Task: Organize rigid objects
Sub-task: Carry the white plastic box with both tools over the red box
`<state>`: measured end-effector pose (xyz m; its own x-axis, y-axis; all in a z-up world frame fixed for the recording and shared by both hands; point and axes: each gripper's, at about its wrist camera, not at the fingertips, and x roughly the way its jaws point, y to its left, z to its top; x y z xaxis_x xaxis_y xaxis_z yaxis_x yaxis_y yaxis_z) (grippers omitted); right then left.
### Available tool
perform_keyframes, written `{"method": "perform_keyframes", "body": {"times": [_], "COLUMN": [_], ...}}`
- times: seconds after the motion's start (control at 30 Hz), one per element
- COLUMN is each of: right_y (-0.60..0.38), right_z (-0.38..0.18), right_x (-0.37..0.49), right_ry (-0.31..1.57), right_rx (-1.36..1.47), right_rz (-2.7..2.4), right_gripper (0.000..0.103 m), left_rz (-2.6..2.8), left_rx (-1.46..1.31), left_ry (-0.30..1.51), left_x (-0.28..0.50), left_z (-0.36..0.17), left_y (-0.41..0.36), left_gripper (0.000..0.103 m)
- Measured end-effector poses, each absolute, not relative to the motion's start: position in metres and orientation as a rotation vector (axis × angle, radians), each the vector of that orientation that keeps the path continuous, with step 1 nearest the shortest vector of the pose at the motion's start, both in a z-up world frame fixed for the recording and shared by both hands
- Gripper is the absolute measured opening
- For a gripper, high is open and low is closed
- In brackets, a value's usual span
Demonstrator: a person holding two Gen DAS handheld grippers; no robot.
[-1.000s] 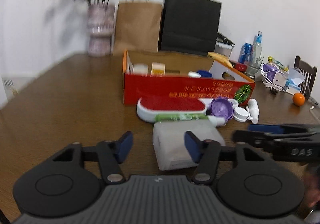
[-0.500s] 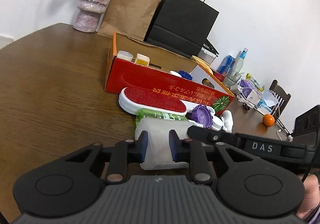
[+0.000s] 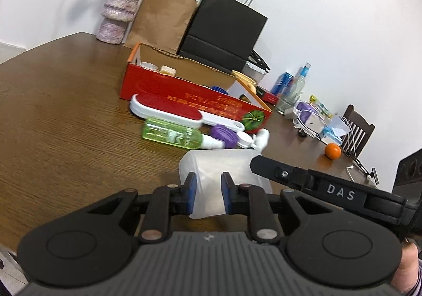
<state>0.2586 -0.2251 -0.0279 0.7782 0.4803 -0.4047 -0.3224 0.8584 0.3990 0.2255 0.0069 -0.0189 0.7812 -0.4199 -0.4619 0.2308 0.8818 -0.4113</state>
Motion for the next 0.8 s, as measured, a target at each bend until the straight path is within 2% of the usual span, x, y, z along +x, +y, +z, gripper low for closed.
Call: {"method": "perform_keyframes", "body": {"times": [0.17, 0.4, 0.8], "right_y": [-0.242, -0.254, -0.254], "right_z": [-0.006, 0.024, 0.074], "right_x": [0.247, 0.287, 0.494], "right_ry": [0.455, 0.386, 0.423], "right_rx": [0.317, 0.321, 0.291], "right_rz": [0.419, 0.388, 0.391], "right_gripper": [0.019, 0.019, 0.019], "left_rz": [-0.385, -0.403, -0.406], "left_rx": [-0.306, -0.312, -0.327], "left_ry": [0.529, 0.465, 0.543], "left_x": [0.218, 0.258, 0.457], "left_z": [0.003, 0.029, 0.074], "left_y": [-0.012, -0.027, -0.026], "left_gripper": [0.02, 0.02, 0.02]}}
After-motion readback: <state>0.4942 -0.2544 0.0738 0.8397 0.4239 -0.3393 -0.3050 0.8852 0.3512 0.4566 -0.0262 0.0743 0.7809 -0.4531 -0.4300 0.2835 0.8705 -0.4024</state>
